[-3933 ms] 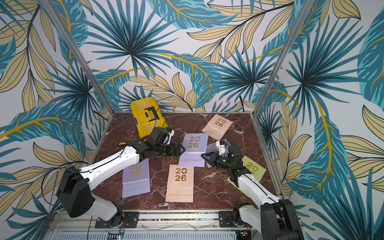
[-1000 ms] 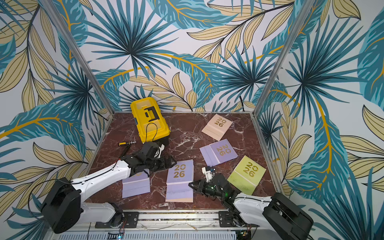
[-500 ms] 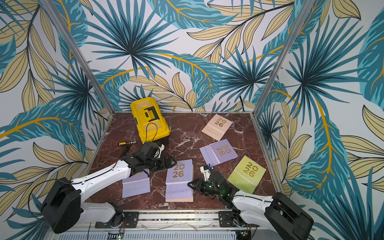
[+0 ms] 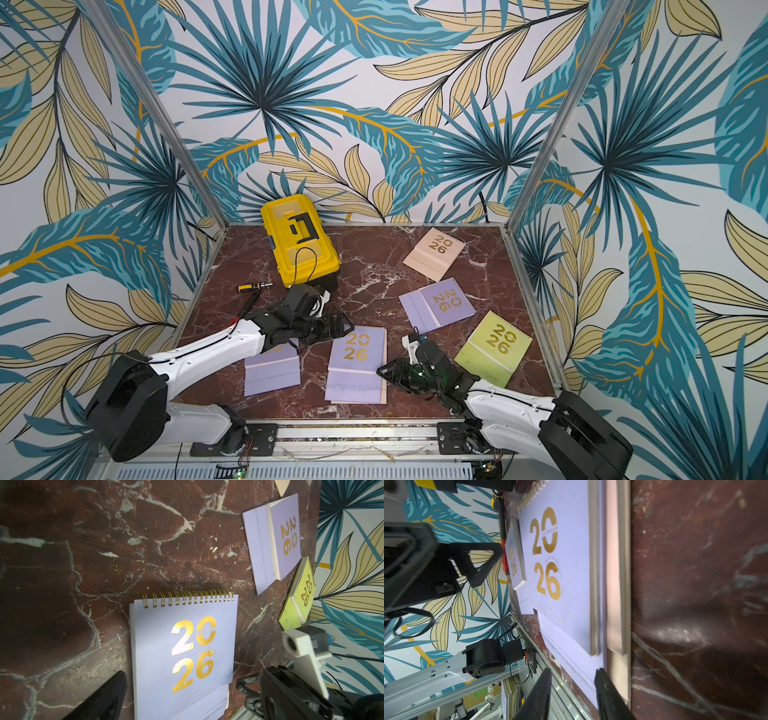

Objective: Stack the calendars
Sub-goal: Place the calendar at the calendar.

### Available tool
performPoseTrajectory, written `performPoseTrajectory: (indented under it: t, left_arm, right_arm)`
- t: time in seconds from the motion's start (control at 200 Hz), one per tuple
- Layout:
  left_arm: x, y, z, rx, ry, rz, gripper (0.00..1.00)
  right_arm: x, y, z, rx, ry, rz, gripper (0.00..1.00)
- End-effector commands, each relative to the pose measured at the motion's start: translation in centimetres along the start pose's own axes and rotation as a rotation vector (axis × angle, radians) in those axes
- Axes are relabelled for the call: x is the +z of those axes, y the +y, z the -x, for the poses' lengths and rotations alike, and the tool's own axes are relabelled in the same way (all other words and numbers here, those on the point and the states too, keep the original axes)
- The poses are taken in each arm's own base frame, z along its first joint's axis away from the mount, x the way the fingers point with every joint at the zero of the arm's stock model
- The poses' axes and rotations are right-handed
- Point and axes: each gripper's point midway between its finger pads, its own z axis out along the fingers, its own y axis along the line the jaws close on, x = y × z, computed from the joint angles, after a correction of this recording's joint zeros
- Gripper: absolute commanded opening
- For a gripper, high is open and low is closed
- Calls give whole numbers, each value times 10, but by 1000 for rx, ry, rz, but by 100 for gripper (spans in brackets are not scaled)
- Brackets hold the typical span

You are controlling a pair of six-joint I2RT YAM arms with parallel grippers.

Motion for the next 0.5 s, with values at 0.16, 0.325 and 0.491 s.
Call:
performPoseTrajectory:
  t: [0.16,0.325,0.491]
  left_arm:
    - [8,26,-19,-93,41,67,100]
    - [-17,52,-24,-120,-18,200,100]
    - [-26,76,-43,-147,31,303,90]
  right_arm:
    - [-31,-25,10,-62,-71,-256,42]
    - [-38,-40,11,-34,-71,-365,39]
    - [-44,-47,17,-29,-90,-461,38]
